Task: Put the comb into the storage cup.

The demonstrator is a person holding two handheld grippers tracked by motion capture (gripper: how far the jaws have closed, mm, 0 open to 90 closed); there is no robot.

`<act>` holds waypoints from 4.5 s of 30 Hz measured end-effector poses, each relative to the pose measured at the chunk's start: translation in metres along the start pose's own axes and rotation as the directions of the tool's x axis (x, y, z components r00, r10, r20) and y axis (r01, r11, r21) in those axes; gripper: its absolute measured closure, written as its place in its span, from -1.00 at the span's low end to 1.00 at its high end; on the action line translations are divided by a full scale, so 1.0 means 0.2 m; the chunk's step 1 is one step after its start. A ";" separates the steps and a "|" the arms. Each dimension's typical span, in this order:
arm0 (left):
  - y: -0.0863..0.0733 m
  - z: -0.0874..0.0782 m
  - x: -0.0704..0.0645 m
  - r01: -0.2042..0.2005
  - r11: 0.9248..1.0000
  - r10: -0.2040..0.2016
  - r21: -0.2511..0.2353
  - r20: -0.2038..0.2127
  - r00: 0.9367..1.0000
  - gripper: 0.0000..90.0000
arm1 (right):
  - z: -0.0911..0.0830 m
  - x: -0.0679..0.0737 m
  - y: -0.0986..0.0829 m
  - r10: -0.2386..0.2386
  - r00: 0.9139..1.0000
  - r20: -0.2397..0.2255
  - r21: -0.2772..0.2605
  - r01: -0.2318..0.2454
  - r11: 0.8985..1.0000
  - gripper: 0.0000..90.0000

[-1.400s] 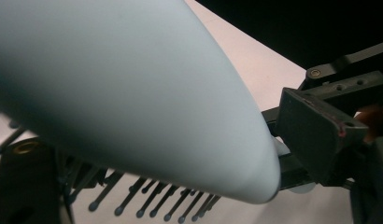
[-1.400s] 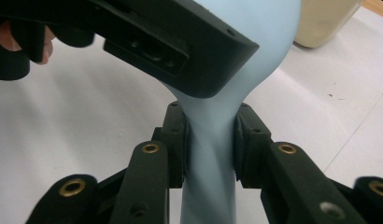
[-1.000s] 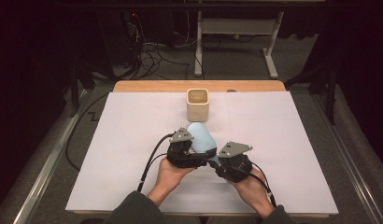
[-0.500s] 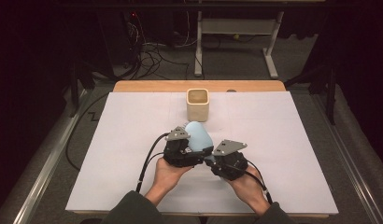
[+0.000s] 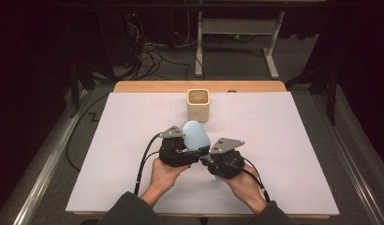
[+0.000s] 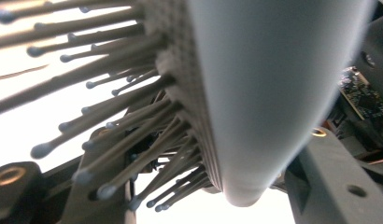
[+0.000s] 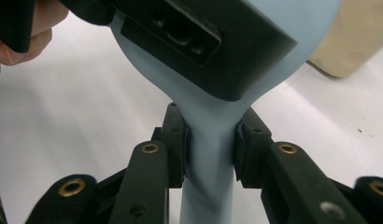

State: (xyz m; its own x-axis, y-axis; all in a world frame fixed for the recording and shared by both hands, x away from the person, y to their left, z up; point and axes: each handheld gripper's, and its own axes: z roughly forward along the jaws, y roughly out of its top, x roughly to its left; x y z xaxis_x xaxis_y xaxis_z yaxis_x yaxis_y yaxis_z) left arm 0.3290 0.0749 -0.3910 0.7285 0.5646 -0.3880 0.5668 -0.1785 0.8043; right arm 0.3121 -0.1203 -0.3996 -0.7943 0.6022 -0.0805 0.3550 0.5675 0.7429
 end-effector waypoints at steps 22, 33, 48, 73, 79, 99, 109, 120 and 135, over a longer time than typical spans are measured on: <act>0.05 -0.10 0.04 -0.005 0.999 0.004 -0.033 -0.033 0.999 0.19 | -0.06 -0.07 -0.01 0.046 0.996 -0.076 -0.080 -0.052 0.995 0.03; 0.06 -0.12 0.04 -0.013 0.999 0.011 -0.029 -0.049 0.999 0.20 | -0.15 -0.17 -0.11 0.090 0.995 -0.051 -0.150 -0.097 0.984 -0.21; 0.09 -0.18 0.08 -0.016 0.999 0.011 -0.051 -0.083 0.996 0.19 | -0.29 -0.30 -0.31 0.134 0.991 -0.011 -0.234 -0.133 0.963 -0.26; 0.16 -0.23 0.10 -0.031 0.997 0.021 -0.071 -0.134 0.991 0.19 | -0.42 -0.40 -0.60 0.261 0.961 0.087 -0.352 -0.216 0.911 -0.35; 0.21 -0.26 0.10 -0.037 0.995 0.022 -0.096 -0.151 0.988 0.19 | -0.42 -0.41 -0.69 0.334 0.938 0.091 -0.367 -0.280 0.887 -0.35; 0.33 -0.25 0.17 -0.008 0.992 -0.016 -0.127 -0.189 0.982 0.19 | -0.45 -0.41 -0.83 0.370 0.921 0.121 -0.405 -0.294 0.866 -0.46; 0.42 -0.22 0.18 -0.044 0.994 0.019 -0.098 -0.240 0.971 0.19 | -0.45 -0.41 -0.84 0.367 0.921 0.128 -0.394 -0.292 0.871 -0.47; 0.50 -0.19 0.19 -0.054 0.994 0.030 -0.090 -0.252 0.967 0.19 | -0.47 -0.41 -0.86 0.370 0.919 0.138 -0.406 -0.289 0.867 -0.46; 0.58 -0.13 0.25 -0.044 0.995 0.021 -0.084 -0.261 0.965 0.19 | -0.46 -0.41 -0.86 0.366 0.921 0.131 -0.402 -0.288 0.869 -0.46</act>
State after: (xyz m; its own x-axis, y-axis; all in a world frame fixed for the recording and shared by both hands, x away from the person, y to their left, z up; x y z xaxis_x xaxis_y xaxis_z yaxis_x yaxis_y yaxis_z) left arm 0.4199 0.1036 -0.3056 0.6143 0.7516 -0.2402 0.4995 -0.1348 0.8557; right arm 0.2710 -0.3176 -0.4596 -0.5372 0.8362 0.1105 0.3389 0.0940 0.9361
